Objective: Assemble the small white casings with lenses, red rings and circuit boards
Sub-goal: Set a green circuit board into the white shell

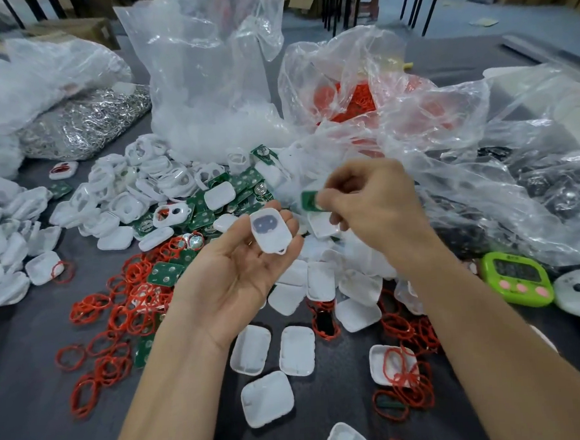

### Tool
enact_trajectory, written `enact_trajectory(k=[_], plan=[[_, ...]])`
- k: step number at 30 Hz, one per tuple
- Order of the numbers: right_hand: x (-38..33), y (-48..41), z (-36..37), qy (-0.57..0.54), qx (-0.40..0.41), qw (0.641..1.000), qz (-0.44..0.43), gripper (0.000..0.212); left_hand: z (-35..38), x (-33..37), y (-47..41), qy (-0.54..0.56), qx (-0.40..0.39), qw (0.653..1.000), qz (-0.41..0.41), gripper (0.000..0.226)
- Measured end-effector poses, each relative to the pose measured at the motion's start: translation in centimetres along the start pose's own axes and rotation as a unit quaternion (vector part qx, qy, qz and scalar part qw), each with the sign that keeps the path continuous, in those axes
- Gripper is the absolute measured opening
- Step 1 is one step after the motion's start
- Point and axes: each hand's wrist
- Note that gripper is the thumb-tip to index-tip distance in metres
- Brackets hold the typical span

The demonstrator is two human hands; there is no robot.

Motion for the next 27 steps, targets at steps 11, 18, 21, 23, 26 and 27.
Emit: enact_trajectory(k=[11,18,21,23,26,27], plan=[[1.3,6.9,-3.0,-0.282,-0.005,0.951,0.125,0.03,2.4,-3.4,0.3,-0.115,-0.003,0.992,-0.046,0.034],[1.0,7.0,-3.1,-0.3,0.015,0.944,0.136,0.025,2.8,-4.2,0.3,-0.135,-0.014,0.989,-0.055,0.037],[1.0,7.1,-3.5,-0.277,0.007,0.954,0.115,0.027,3.0,-4.3,0.3,-0.147,-0.022,0.987,-0.058,0.036],[1.0,7.1,-3.6,-0.261,0.01,0.96,0.097,0.031,3.0,-4.4,0.4,-0.154,-0.027,0.986,-0.06,0.035],[0.8,7.0,-3.7,-0.242,0.041,0.966,0.083,0.028,3.0,-4.5,0.4,-0.157,-0.031,0.985,-0.063,0.037],[0.8,7.0,-3.7,-0.239,0.054,0.966,0.082,0.027,3.0,-4.5,0.4,-0.158,-0.03,0.985,-0.064,0.037]])
Point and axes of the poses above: each hand's wrist, its own y-axis away from the middle knuckle, its own z-axis out of the palm, x = y × z, and after that the axes turned 12 degrees about -z, right-handed
